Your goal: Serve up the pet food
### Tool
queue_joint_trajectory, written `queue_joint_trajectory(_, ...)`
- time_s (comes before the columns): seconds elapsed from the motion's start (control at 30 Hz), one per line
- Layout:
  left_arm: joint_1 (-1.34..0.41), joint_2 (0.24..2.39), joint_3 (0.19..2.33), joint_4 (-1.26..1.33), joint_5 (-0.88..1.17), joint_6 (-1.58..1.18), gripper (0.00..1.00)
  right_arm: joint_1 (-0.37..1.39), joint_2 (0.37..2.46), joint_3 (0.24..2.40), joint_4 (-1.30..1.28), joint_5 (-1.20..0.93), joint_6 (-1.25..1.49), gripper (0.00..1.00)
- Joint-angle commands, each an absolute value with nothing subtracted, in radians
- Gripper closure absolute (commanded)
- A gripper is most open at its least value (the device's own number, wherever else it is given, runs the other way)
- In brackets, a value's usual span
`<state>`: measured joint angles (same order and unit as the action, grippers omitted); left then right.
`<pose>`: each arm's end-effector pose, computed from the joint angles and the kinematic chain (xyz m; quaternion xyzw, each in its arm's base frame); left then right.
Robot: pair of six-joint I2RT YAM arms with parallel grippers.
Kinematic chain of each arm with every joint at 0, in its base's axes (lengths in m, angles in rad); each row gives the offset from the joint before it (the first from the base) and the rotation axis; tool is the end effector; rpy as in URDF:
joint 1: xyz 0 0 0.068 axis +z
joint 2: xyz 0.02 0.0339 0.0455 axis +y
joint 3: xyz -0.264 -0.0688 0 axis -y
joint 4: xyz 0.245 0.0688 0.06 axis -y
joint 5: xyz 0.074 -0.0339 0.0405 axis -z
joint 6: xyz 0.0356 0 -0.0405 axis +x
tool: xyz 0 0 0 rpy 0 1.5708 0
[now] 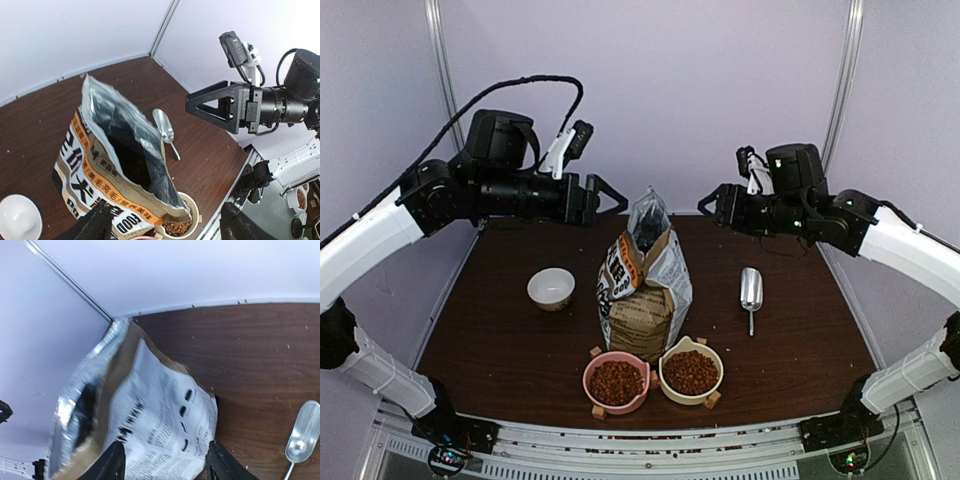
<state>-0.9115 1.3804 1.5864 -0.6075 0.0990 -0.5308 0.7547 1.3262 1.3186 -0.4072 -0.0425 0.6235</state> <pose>0.1800 -0.2379 0.4388 0.1844 0.8127 -0.3949 0.3868 0.2188 0.2079 0.3836 -0.0665 0.8348 0.3610 0.4103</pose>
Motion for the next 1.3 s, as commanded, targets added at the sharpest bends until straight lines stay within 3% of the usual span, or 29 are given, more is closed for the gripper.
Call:
queue_joint_trajectory(0.0, -1.004, 1.397, 1.520, -0.615, -0.003, -0.619, 0.22, 0.758, 1.270, 1.116, -0.411, -0.012, 0.609, 0.46)
queue_joint_trajectory(0.23, -1.082, 1.424, 1.477, -0.576, -0.041, -0.678, 0.19, 0.796, 1.178, 0.845, -0.296, -0.058, 0.667, 0.55)
queue_joint_trajectory(0.63, -1.100, 1.584, 1.563, -0.603, -0.175, -0.625, 0.17, 0.894, 1.308, 0.772, -0.096, -0.078, 0.673, 0.56)
queue_joint_trajectory(0.73, -1.100, 1.594, 1.568, -0.584, -0.256, -0.606, 0.28, 0.921, 1.381, 0.814, -0.068, -0.088, 0.639, 0.58)
queue_joint_trajectory(1.1, -1.086, 1.571, 1.602, -0.666, -0.359, -0.492, 0.98, 0.978, 1.639, 1.044, 0.057, -0.155, 0.589, 0.58)
queue_joint_trajectory(1.27, -1.029, 1.491, 1.565, -0.675, -0.338, -0.379, 1.00, 0.977, 1.668, 1.127, 0.052, -0.145, 0.557, 0.56)
